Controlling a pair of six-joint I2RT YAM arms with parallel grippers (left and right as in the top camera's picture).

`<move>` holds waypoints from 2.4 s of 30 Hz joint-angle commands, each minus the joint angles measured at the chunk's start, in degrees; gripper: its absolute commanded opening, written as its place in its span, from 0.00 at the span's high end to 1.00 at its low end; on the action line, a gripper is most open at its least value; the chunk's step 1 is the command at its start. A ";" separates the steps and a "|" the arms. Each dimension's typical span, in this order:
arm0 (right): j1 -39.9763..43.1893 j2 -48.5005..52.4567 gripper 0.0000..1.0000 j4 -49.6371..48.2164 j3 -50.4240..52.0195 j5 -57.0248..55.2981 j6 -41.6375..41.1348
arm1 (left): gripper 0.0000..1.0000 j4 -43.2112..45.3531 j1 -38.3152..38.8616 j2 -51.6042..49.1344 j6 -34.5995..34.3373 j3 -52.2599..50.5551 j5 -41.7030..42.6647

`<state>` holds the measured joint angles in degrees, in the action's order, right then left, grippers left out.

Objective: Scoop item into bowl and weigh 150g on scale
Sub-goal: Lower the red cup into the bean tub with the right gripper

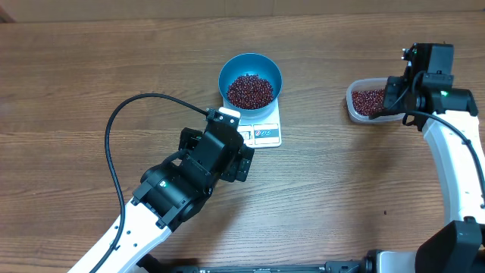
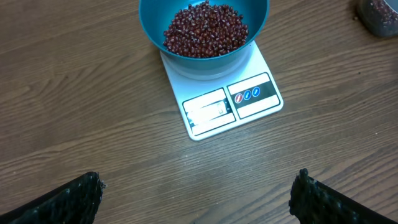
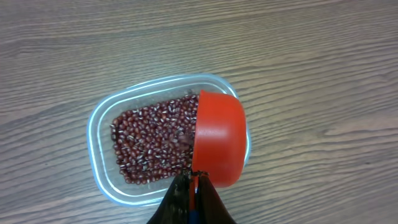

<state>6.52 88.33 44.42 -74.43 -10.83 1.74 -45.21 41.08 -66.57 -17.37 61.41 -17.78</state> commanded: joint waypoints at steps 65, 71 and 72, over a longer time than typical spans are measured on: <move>-13.16 -1.18 0.96 -5.35 0.13 -15.56 -9.09 | 0.01 0.00 -0.57 -0.20 0.46 -0.24 -0.20; -13.16 -1.18 0.96 -5.40 0.13 -13.03 -14.05 | 0.01 0.02 -0.57 -0.20 0.48 -0.24 -0.20; -13.16 -1.18 0.96 -5.42 0.13 -13.00 -14.84 | 0.01 0.02 -0.57 -0.20 0.46 -0.24 -0.20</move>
<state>-6.48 88.33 39.55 -74.43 -24.95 -8.82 -45.21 41.08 -66.57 -17.37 61.41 -17.78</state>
